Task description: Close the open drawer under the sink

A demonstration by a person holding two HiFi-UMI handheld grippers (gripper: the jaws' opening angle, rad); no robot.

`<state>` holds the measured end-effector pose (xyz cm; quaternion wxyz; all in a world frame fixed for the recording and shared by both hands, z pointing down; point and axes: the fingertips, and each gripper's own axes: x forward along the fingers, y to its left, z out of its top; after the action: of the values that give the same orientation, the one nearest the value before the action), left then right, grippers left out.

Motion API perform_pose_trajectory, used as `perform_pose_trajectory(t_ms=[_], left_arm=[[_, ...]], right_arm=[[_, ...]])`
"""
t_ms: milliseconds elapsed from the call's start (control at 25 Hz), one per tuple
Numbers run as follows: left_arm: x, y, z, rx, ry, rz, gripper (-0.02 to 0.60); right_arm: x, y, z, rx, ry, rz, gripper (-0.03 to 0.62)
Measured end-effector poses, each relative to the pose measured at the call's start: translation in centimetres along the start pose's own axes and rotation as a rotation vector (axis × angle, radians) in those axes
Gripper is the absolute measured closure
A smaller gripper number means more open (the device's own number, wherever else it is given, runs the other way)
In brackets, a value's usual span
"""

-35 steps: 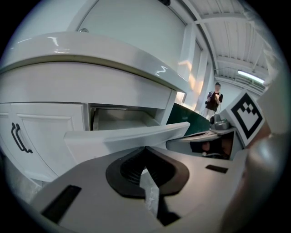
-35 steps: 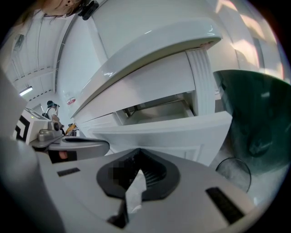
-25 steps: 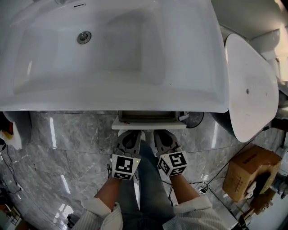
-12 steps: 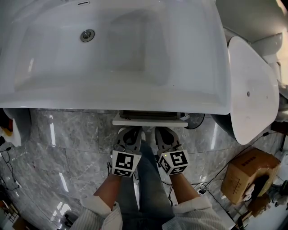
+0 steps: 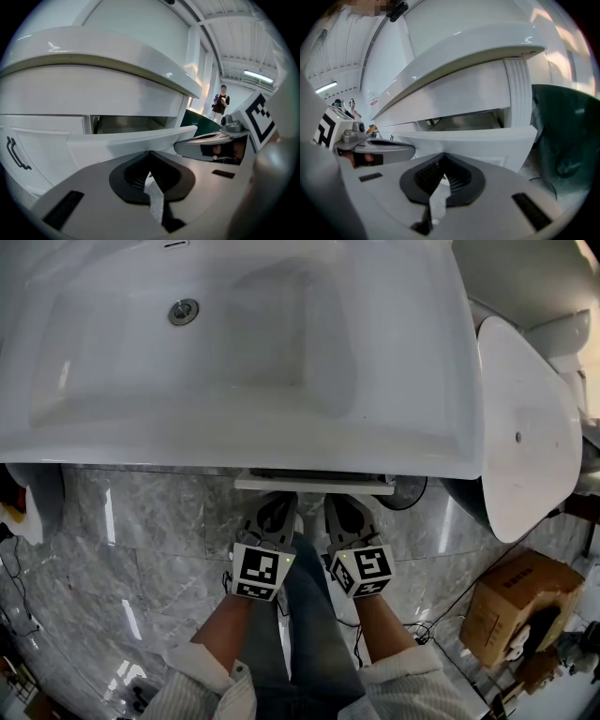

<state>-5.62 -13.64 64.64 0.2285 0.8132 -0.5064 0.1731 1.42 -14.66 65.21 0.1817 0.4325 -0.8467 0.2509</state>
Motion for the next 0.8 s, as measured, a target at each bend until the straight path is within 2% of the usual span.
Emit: perform_pose_trajectory(t_ms=[800], left_arm=[[3.5,2.6,3.1,0.043,-0.032,0.008,0.566]], right_arm=[[3.8,-2.1,3.3,-0.043,-0.037,-0.015,0.583]])
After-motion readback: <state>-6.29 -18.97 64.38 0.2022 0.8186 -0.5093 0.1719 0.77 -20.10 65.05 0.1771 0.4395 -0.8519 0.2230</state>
